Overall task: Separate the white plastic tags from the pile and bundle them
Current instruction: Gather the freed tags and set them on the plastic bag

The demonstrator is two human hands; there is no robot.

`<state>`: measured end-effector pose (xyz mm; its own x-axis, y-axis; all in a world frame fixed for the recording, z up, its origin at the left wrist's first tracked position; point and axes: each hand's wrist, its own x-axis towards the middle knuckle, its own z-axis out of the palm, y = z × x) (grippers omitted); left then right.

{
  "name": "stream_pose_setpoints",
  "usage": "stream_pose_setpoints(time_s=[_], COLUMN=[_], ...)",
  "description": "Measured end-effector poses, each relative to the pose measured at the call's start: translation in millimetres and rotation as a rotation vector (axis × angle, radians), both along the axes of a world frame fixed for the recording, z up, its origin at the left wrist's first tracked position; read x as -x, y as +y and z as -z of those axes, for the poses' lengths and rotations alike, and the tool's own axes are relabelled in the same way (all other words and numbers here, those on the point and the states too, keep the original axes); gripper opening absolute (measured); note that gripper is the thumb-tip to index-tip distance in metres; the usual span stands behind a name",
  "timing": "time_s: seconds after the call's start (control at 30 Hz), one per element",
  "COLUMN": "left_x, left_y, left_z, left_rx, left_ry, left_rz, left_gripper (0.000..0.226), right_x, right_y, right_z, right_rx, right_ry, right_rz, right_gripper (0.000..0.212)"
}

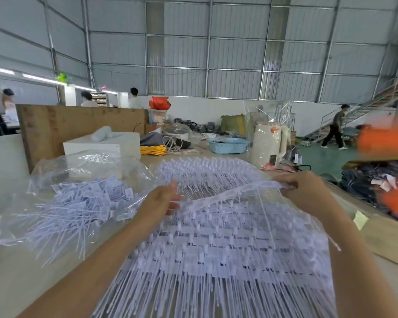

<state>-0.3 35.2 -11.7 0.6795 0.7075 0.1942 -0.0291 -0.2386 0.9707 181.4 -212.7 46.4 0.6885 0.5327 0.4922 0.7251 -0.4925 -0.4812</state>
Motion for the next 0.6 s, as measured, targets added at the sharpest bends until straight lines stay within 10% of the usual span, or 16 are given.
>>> stream_pose_setpoints(time_s=[0.27,0.47,0.6], left_x=[1,1,2], left_y=[-1,-3,-4], left_z=[8,14,13], left_rx=[-0.196,-0.312,-0.246], left_ry=[0.164,0.200,0.072], left_rz=[0.098,0.128,0.096], left_gripper=[0.019,0.020,0.011], right_x=[21,-12,-14], right_y=[3,11,10], right_z=[-15,19,37], right_rx=[-0.215,0.448,0.518], right_ry=[-0.075,0.035,0.127], right_rz=[-0.071,0.151,0.185], right_gripper=[0.034,0.040,0.040])
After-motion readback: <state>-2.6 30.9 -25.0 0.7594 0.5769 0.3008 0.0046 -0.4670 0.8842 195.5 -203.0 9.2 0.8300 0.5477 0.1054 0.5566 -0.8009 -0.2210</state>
